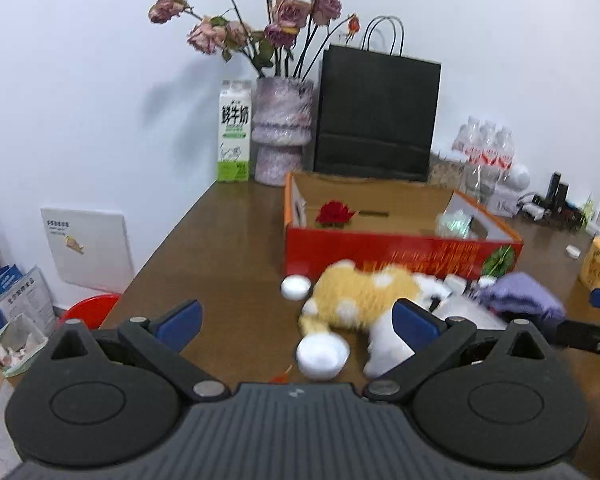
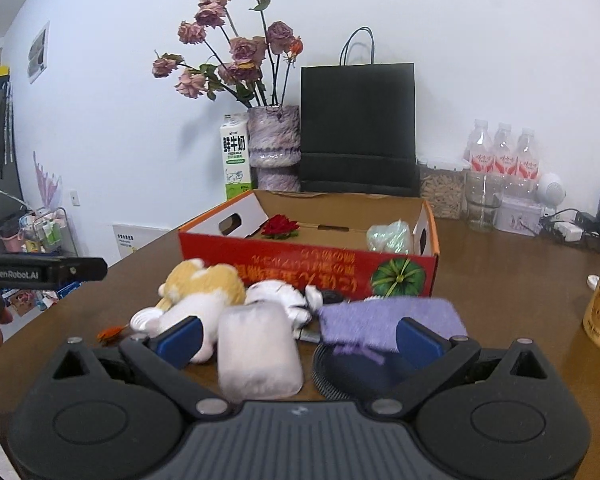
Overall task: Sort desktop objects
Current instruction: 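Withdraw both grippers from the box back over the table, then grasp the small orange dried flower with the left gripper while the right grasps the clear plastic box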
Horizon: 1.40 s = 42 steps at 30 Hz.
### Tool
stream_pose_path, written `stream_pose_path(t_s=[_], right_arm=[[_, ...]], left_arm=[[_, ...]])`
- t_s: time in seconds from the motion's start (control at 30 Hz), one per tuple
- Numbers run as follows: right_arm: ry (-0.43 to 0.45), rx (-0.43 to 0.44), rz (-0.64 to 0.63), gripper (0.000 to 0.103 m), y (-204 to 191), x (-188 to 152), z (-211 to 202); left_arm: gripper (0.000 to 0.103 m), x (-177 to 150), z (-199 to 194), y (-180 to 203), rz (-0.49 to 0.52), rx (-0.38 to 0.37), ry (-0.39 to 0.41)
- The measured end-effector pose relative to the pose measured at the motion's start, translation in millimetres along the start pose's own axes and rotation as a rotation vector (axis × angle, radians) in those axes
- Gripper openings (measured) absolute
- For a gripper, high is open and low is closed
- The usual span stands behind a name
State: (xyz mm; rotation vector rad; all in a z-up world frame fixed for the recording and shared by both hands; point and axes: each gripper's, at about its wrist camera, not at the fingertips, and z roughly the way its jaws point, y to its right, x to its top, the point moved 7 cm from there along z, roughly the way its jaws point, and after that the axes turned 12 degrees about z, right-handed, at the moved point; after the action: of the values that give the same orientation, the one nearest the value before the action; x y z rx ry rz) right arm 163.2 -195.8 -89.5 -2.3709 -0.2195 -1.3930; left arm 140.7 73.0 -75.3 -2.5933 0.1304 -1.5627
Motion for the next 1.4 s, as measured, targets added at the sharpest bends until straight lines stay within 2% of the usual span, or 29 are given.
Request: stream_pose_path(t_s=[0.13, 0.27, 0.57, 0.8, 1.03, 1.17, 1.27, 1.4], right_arm=[[0.002, 0.014, -0.003, 0.103, -5, -19, -7], [-0.016, 0.045, -0.017, 0.103, -14, -35, -7], [-0.053, 0.027, -0.043, 0.103, -23, -43, 9], [-0.075, 0.015, -0.045, 0.103, -22, -43, 20], [-0.071, 0.034, -0.086, 0.1, -34, -36, 33], [-0.078, 0.013, -0.115, 0.096, -38, -31, 46], [-0.091, 0.002, -0.127, 0.09, -39, -28, 57], [-0.1, -0.016, -0.155, 0.087, -43, -26, 68]], left_arm=[[0.103, -23, -5, -1, -0.007, 0.021, -0.03], [0.103, -42, -5, 6, -0.013, -0.01, -0.057], [0.103, -46, 10, 10, 0.016, -0.027, -0.069], [0.102, -50, 18, 0, -0.009, -0.025, -0.089], [0.091, -49, 27, -5, -0.006, -0.014, -0.106], [0.085, -48, 29, -5, 0.001, -0.014, -0.109], [0.08, -47, 33, -5, 0.001, -0.021, -0.112], [0.072, -47, 39, -5, 0.005, -0.019, -0.13]])
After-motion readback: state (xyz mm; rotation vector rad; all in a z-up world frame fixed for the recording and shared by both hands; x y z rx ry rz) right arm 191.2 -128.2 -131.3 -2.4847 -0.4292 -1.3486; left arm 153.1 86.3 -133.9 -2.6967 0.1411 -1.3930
